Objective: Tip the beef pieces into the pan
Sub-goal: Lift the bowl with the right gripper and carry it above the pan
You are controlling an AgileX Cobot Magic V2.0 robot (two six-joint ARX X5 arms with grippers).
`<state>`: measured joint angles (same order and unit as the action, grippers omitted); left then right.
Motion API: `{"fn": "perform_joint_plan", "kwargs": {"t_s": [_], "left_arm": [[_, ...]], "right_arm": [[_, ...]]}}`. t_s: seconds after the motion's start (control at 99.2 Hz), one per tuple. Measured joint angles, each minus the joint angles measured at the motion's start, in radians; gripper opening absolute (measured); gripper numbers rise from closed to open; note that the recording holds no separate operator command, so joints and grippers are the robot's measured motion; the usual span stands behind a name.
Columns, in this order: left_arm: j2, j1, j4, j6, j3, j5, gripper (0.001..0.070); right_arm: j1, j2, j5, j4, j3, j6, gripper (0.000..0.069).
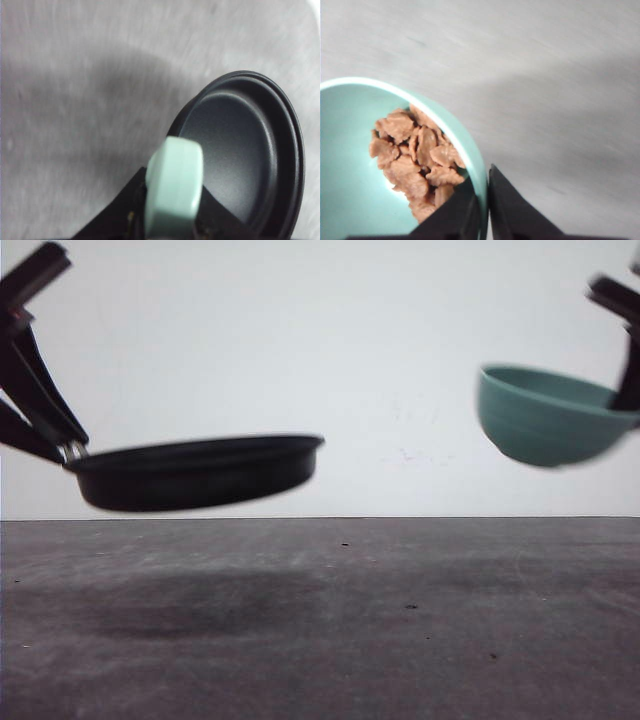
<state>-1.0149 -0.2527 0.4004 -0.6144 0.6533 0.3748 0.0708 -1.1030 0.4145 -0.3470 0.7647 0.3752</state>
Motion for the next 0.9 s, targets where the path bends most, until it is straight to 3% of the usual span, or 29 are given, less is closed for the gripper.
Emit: {"fn": "perform_joint_plan", "kwargs": {"t_s": [0.292,0.585,0.898], "left_arm": [[-0.065,-0.060,0.020,-0.009,0.000,0.029,0.0052],[-0.068,-0.119,0.010,-0.042,0.000,0.032,0.0052],[-0.068,-0.128,0.007,-0.060,0.000,0.027,0.0052]], "right_arm": [[0.245,0.010,-0.048,0.001,0.137,0.073,0.0013],[0.501,0.010,-0.242,0.011,0.212,0.074,0.0013],[0.727,-0.023,-0.512,0.033,0.212,-0.007,0.0013]]}}
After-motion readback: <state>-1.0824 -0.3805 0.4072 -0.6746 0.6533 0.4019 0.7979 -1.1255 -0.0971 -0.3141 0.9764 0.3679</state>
